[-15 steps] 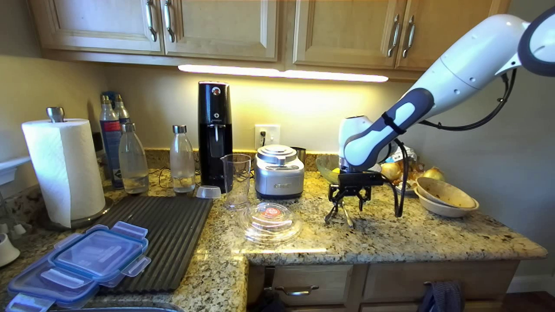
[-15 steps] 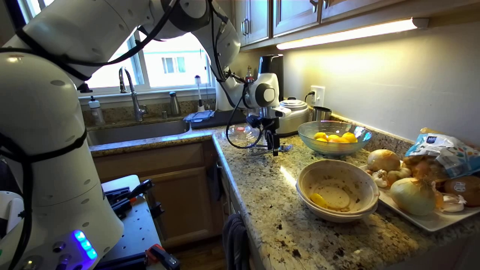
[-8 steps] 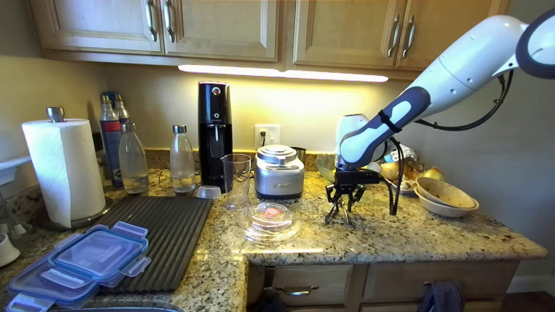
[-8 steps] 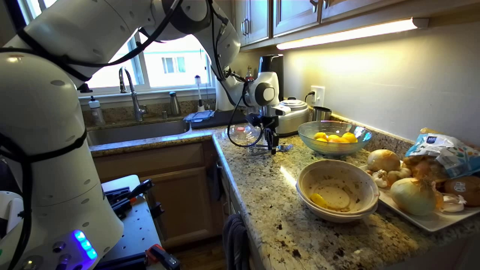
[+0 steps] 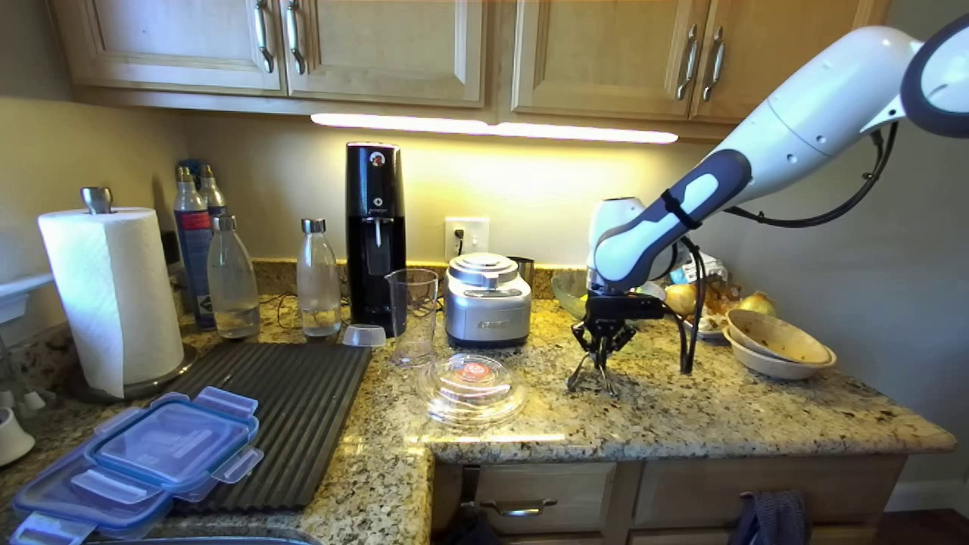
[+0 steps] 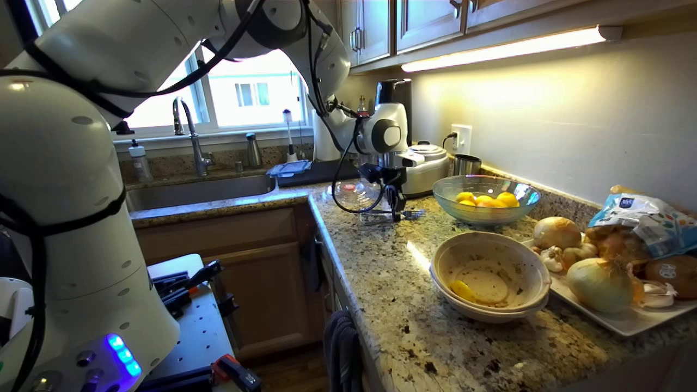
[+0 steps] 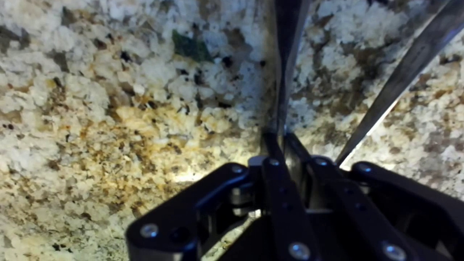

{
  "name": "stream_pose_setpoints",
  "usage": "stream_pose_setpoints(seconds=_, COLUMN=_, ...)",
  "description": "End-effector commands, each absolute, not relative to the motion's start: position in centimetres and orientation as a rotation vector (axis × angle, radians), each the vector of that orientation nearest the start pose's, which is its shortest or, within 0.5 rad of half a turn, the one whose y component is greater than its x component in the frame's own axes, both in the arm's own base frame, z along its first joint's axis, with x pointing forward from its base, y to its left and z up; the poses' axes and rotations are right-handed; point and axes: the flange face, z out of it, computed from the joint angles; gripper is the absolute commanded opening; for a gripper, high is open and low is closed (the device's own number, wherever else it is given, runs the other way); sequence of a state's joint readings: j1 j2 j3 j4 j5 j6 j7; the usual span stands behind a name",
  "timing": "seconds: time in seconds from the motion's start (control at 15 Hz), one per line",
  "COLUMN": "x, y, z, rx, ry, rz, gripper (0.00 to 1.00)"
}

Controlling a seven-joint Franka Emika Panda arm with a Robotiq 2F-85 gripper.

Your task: Stack the white bowls together, then put the two forks on top of the bowls

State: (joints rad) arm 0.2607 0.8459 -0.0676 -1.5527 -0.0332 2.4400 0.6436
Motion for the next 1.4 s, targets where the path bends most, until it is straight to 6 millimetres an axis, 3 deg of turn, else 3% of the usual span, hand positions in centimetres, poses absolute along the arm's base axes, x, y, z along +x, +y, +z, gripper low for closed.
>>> stream_pose_setpoints(seconds=0.0, x=68.6, y=13.6, z=14.8, rx=-3.100, ry=0.614, rz=-0.067, gripper=0.04)
stream_pose_setpoints(seconds=0.33, x=68.2, y=14.1, z=16.3, rx=-3.084, ry=0.551, rz=-0.097, gripper=0.08)
stream_pose_setpoints(seconds=0.8, x=67.0, y=15.5, z=20.9, rx=-3.089, ry=0.412, rz=-0.199, gripper=0.07)
stream_pose_setpoints(seconds=1.07, x=66.1, y=14.9, z=24.1, rx=-3.145, ry=0.400, rz=-0.227, gripper=0.07)
stream_pose_setpoints(seconds=1.33, x=65.1, y=14.1, z=26.0, rx=-3.232, ry=0.363, rz=-0.215, gripper=0.07)
